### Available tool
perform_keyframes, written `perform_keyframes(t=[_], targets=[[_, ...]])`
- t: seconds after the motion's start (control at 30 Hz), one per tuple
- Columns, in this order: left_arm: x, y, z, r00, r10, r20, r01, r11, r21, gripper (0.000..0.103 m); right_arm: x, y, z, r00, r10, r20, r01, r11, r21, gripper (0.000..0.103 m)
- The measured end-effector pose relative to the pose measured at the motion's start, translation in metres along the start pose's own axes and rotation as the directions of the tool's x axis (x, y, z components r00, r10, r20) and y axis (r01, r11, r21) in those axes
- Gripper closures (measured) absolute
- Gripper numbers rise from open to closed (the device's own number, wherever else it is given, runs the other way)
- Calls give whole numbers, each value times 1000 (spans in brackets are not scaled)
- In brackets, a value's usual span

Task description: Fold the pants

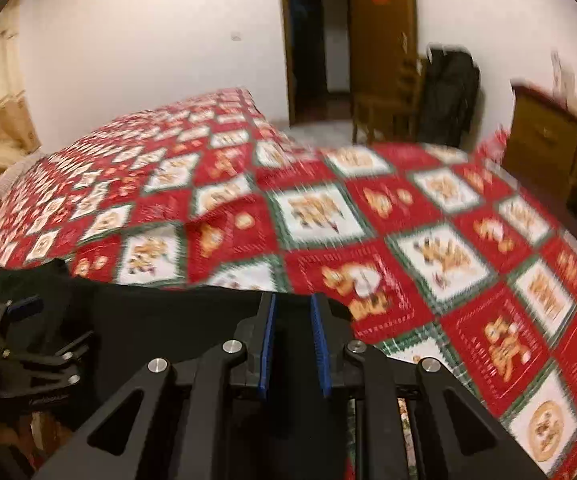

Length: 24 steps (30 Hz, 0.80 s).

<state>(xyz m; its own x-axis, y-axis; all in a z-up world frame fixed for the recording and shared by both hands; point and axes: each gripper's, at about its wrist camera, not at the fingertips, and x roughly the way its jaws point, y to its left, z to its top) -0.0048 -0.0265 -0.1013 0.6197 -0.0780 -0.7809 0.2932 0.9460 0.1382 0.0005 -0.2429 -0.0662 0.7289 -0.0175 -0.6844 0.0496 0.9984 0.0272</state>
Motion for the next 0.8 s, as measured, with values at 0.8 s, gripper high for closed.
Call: perform_keyframes(t=[0.8], targets=[[-20, 109, -24, 998, 60, 31, -53, 979, -199, 0, -1, 105, -16, 961, 274, -29, -275, 956, -101, 84]])
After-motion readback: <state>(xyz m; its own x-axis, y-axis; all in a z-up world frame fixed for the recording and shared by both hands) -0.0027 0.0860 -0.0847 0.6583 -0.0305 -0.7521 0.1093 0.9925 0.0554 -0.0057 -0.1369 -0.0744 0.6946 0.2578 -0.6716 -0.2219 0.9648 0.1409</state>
